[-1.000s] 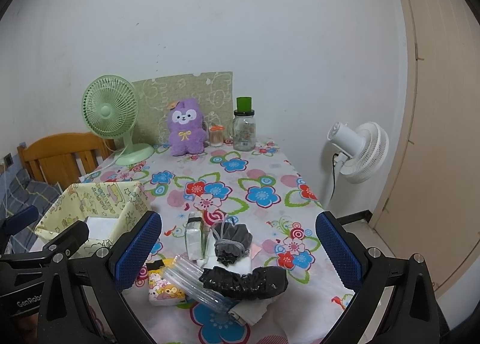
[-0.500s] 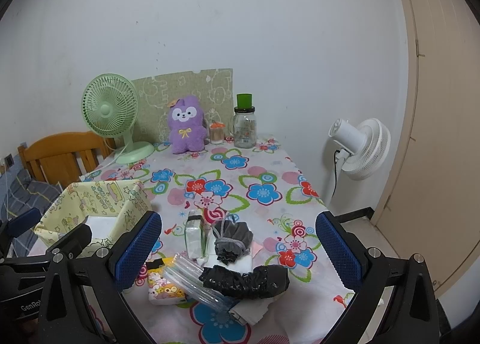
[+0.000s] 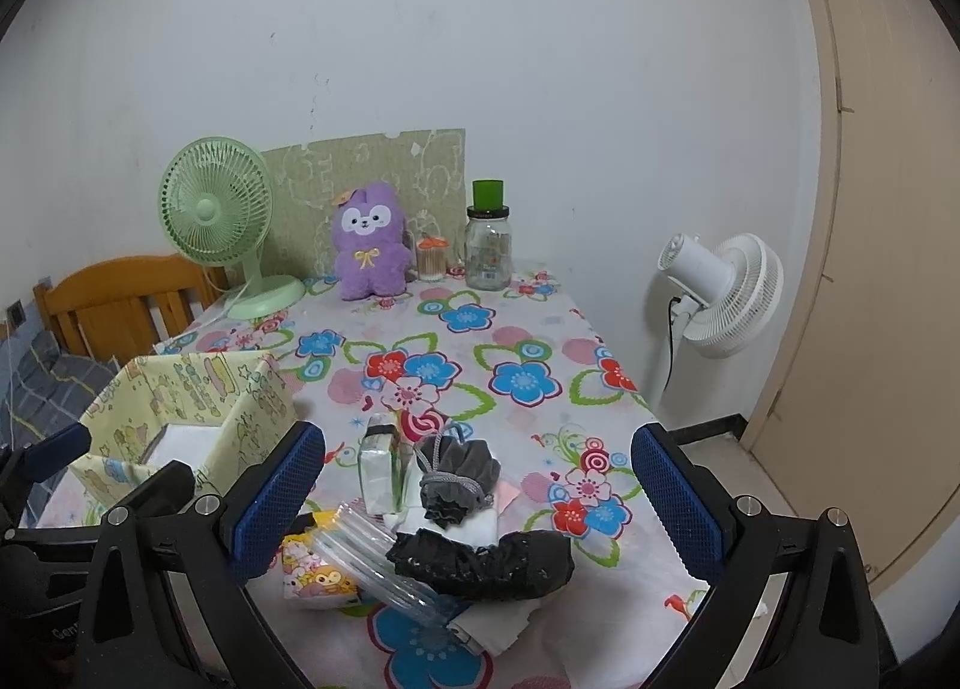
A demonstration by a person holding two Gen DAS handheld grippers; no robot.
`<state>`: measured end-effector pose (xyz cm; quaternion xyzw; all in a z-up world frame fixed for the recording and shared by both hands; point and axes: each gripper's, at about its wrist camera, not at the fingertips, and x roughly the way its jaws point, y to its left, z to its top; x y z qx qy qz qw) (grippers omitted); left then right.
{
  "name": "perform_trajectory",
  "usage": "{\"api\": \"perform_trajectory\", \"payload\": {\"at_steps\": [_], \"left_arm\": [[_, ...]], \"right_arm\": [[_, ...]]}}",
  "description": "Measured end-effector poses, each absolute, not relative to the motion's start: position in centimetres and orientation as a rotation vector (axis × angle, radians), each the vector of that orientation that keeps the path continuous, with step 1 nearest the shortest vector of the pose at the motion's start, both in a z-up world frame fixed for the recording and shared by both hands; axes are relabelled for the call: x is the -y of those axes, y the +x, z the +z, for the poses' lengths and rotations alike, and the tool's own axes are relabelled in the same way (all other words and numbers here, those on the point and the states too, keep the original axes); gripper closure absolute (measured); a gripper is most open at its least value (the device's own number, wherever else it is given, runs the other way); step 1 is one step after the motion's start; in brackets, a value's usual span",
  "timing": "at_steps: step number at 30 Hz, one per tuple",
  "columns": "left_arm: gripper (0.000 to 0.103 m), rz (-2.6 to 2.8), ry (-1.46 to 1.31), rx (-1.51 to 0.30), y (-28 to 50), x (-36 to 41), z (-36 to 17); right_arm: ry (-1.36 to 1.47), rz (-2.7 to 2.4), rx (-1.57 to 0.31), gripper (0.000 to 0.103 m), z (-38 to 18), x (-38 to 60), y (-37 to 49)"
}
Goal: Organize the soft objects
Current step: 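Move the right tool to the black rolled cloth while the left tool reaches the clear tube bundle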
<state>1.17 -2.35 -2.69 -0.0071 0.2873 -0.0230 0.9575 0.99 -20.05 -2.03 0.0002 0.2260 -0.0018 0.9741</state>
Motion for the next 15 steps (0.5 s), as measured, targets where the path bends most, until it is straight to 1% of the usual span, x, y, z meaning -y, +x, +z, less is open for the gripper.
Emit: {"api": "perform_trajectory", "payload": {"at_steps": [15], "left_arm": [[0.005,-0.136,0.031,-0.691,2.4,6.5,-6.1]], "right_arm": [[-0.005,0.008,-0.543,0.005,-5.2,21.9,3.2]]}}
